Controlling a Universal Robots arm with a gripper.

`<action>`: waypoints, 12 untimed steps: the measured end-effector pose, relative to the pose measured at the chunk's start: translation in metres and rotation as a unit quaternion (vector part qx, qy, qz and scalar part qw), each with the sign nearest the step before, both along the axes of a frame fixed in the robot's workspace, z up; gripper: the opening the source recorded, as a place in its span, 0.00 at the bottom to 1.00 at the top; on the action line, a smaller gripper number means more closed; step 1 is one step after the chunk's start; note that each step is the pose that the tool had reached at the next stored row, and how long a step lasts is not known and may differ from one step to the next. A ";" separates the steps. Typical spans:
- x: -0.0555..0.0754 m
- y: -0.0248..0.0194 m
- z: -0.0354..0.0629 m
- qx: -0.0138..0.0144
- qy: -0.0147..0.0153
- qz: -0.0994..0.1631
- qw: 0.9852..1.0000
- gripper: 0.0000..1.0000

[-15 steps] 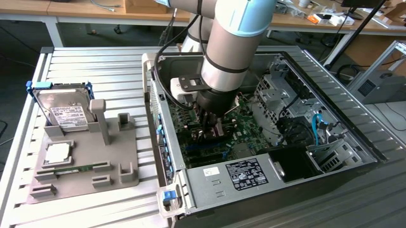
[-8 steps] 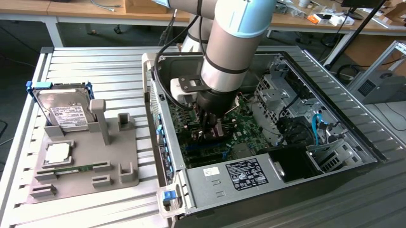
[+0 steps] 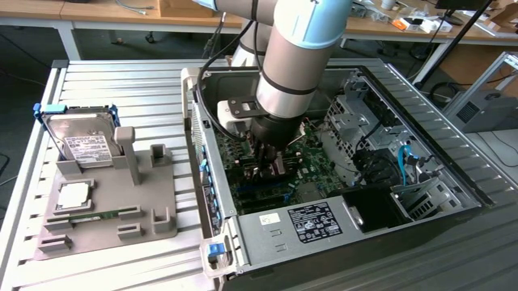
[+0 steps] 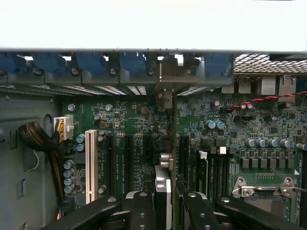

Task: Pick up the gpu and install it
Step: 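Insert the gpu into the slot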

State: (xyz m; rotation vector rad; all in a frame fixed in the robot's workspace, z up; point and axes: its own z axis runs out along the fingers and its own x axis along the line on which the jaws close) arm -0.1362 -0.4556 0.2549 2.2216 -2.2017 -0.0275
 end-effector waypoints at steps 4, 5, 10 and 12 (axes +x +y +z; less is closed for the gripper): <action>0.000 -0.0001 -0.0011 0.000 0.000 0.000 1.000 0.27; 0.000 -0.0001 -0.0015 0.000 0.000 0.000 1.000 0.27; 0.000 -0.0001 -0.0042 0.000 0.000 0.000 1.000 0.27; 0.000 -0.0001 -0.0044 0.000 0.000 0.000 1.000 0.27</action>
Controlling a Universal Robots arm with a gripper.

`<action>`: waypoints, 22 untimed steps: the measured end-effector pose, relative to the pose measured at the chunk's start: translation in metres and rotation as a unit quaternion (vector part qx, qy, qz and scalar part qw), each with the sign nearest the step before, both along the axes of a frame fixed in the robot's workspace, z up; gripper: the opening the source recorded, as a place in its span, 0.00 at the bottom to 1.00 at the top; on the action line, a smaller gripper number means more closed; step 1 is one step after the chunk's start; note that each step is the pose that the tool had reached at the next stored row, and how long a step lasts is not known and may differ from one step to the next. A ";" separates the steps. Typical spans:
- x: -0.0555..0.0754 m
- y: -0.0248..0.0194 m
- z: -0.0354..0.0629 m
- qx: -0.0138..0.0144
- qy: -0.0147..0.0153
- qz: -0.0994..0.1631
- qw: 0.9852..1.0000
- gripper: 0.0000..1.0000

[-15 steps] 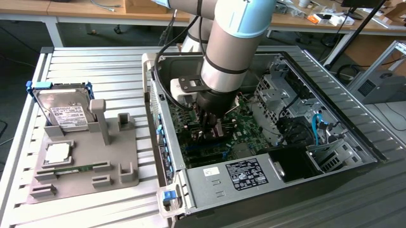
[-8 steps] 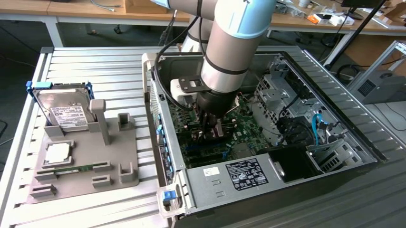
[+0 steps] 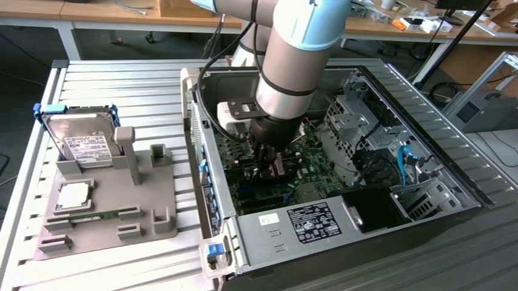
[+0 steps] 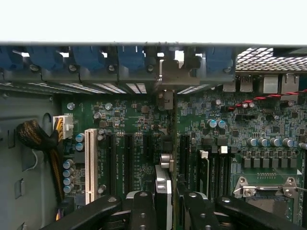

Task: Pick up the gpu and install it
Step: 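Insert the gpu into the slot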

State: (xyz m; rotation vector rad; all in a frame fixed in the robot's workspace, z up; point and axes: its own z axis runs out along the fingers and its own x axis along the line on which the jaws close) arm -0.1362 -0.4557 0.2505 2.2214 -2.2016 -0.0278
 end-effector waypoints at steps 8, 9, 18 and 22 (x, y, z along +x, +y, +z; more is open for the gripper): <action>0.000 0.0000 0.0000 0.000 0.000 0.000 1.000 0.28; 0.000 0.0000 0.0000 0.000 0.000 0.000 1.000 0.35; 0.000 0.0000 0.0111 0.000 0.000 0.000 1.000 0.35; 0.000 0.0000 0.0224 0.000 0.000 0.000 1.000 0.35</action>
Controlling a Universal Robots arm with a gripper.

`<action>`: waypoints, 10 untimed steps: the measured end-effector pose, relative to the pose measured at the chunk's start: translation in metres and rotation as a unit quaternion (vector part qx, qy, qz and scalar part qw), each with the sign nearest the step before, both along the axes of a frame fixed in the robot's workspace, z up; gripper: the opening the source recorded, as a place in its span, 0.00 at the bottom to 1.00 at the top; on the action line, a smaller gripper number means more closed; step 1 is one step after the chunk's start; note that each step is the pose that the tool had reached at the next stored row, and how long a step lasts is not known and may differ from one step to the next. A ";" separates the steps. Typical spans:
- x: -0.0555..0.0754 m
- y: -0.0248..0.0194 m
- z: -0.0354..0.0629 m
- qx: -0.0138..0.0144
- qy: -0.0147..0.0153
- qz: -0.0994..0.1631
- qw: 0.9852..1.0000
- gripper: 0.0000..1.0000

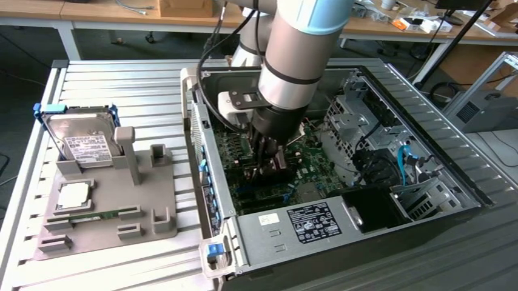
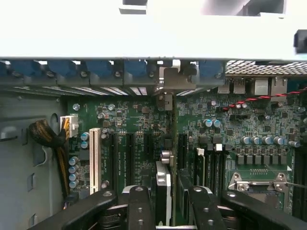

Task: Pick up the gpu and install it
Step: 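Insert the gpu into the slot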

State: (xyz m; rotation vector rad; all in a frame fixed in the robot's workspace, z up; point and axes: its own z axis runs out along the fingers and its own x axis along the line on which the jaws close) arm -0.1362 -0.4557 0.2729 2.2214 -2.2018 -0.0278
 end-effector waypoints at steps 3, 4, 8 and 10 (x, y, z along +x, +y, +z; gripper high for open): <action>0.000 0.0000 0.0082 0.000 0.000 0.000 1.000 0.35; 0.000 0.0000 0.0111 0.000 0.000 0.000 1.000 0.35; 0.000 0.0005 0.0238 0.000 0.000 0.000 1.000 0.33; 0.000 0.0012 0.0280 0.000 0.000 0.000 1.000 0.20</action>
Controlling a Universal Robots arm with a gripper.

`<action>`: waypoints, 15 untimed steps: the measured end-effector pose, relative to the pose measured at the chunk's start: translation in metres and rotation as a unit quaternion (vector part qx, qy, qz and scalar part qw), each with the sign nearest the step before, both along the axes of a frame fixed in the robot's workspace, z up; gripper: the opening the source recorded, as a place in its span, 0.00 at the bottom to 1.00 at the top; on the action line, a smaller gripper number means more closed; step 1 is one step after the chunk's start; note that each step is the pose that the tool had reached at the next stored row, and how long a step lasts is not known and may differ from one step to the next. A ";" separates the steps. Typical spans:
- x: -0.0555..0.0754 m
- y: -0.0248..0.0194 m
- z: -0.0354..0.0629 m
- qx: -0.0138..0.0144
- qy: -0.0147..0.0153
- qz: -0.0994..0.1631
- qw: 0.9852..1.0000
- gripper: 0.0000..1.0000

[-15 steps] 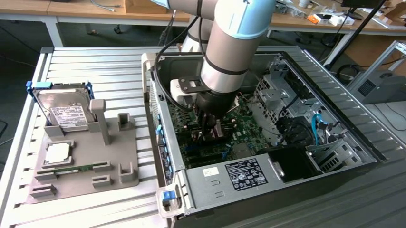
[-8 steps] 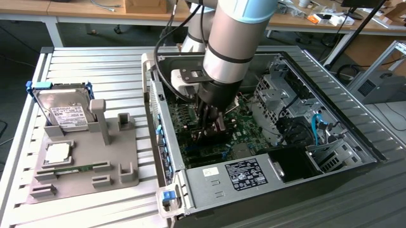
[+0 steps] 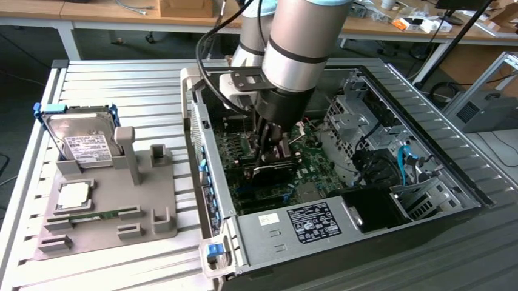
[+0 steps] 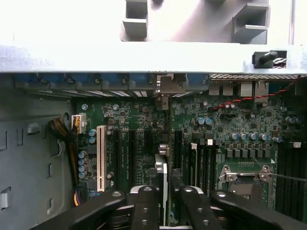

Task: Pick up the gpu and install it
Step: 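Insert the gpu into the slot, then press down on the gpu until it lock into place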

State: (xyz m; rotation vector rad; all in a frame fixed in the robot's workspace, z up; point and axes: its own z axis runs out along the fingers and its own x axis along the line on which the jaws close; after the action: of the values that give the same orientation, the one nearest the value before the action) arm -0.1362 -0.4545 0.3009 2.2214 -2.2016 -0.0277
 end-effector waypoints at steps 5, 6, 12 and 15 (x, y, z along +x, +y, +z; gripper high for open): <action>0.007 0.0007 0.0010 0.000 0.003 0.000 1.000 0.11; 0.012 0.0006 0.0009 0.000 0.006 0.000 1.000 0.11; 0.038 0.0006 0.0004 0.000 0.017 0.000 1.000 0.11; 0.040 0.0006 0.0003 0.001 0.017 0.000 1.000 0.11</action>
State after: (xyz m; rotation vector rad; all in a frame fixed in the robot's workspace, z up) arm -0.0961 -0.4539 0.3012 2.2041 -2.1847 -0.0668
